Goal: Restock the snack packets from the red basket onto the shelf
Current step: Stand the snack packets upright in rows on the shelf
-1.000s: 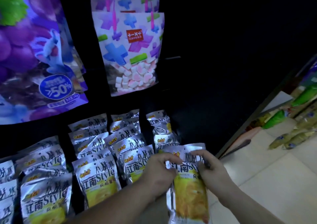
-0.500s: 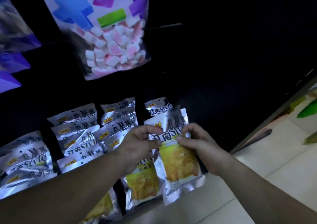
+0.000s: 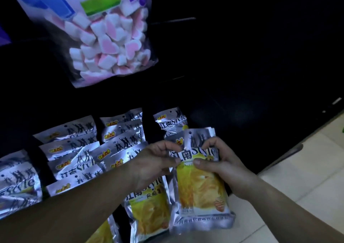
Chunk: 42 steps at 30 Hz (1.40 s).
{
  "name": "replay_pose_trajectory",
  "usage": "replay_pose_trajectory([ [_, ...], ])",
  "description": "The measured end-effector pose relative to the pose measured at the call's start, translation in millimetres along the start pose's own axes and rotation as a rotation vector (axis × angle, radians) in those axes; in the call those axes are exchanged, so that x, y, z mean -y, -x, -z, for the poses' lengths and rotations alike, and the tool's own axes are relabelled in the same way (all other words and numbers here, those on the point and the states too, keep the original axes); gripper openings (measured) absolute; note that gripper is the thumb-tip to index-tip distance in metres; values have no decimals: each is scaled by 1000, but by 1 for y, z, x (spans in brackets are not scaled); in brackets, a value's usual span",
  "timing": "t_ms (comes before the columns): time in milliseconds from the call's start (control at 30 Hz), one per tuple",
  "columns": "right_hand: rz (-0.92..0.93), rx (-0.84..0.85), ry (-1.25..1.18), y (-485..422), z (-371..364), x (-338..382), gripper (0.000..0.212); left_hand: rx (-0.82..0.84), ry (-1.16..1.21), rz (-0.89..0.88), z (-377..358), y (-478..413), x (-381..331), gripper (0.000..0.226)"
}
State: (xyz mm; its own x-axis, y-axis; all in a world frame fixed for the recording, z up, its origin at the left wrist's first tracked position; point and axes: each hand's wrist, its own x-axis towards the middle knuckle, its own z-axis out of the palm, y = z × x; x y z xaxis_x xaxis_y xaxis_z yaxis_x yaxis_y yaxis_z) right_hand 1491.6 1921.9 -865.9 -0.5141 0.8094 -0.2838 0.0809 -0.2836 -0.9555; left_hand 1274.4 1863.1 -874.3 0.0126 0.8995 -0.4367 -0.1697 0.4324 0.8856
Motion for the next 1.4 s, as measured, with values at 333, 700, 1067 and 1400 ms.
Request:
replay_pose_trajectory([
  [333,34,-347,667,-40,5,-55,43,-312,-276,-89,24,-30,-9,35],
  [700,84,-439,618,-67,0,-57,44,-294,-459,-4,23,-132,16,55],
  [1067,105,-498,573,-73,-1,-58,44,-339,-260,-62,33,-164,31,79],
  [1400,87,-495,606,-57,-5,-50,46,-374,-213,-160,40,-143,0,53],
])
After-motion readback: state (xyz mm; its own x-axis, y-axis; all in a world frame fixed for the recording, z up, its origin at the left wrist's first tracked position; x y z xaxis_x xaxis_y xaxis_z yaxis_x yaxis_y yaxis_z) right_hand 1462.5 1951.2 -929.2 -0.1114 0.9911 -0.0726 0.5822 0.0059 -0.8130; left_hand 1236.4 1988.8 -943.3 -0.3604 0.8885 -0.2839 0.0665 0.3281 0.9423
